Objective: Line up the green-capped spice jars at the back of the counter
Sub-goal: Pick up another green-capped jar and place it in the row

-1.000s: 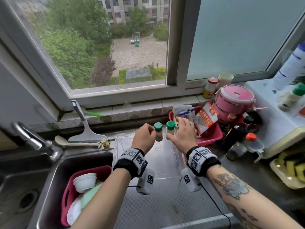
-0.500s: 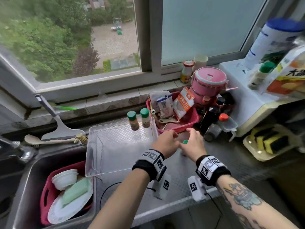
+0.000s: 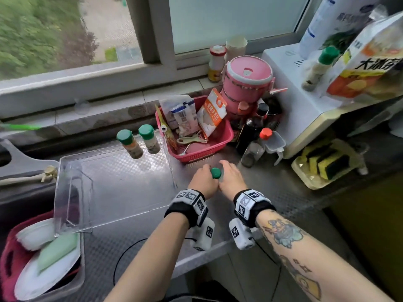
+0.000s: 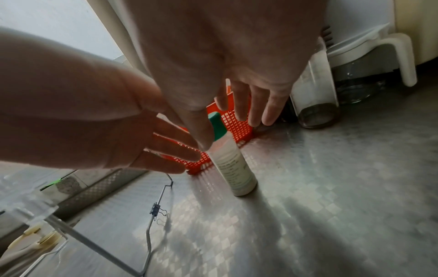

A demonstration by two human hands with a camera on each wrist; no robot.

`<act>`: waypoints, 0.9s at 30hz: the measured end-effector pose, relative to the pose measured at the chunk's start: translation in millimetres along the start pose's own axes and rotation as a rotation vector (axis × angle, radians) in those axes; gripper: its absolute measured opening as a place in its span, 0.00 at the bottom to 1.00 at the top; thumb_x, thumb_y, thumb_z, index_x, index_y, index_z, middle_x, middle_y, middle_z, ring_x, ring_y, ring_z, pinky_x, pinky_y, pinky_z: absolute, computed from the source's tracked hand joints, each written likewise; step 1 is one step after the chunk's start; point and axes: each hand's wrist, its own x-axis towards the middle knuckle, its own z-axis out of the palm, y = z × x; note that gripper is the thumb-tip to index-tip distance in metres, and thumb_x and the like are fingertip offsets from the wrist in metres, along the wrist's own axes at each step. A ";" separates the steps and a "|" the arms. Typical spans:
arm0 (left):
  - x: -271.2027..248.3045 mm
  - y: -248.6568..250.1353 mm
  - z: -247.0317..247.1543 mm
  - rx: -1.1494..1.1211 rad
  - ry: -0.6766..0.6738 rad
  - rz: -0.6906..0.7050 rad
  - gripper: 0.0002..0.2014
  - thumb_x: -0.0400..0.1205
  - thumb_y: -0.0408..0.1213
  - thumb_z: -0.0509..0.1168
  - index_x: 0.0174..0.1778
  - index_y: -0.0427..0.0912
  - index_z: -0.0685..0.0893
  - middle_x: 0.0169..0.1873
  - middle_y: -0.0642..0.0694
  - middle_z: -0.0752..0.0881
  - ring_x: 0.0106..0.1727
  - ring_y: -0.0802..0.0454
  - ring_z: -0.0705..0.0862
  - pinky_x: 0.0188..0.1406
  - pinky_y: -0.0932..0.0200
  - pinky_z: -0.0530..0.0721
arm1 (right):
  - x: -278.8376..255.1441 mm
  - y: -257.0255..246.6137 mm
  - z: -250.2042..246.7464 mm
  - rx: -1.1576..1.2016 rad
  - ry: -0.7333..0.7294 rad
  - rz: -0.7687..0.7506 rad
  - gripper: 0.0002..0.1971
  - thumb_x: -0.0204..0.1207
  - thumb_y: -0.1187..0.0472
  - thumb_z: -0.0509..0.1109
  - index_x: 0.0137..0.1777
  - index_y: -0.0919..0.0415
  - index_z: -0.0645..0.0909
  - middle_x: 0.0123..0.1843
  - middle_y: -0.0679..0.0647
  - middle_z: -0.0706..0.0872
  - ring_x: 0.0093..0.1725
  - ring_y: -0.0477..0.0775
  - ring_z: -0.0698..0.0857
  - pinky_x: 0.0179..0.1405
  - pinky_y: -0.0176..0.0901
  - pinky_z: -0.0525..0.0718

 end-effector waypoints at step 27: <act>-102.4 -24.3 -143.9 -0.302 0.380 0.246 0.14 0.79 0.40 0.61 0.59 0.42 0.79 0.53 0.43 0.87 0.52 0.46 0.87 0.57 0.44 0.86 | -73.1 -161.9 -42.1 0.089 0.095 -0.392 0.16 0.68 0.58 0.76 0.55 0.56 0.78 0.50 0.55 0.89 0.50 0.57 0.86 0.53 0.49 0.84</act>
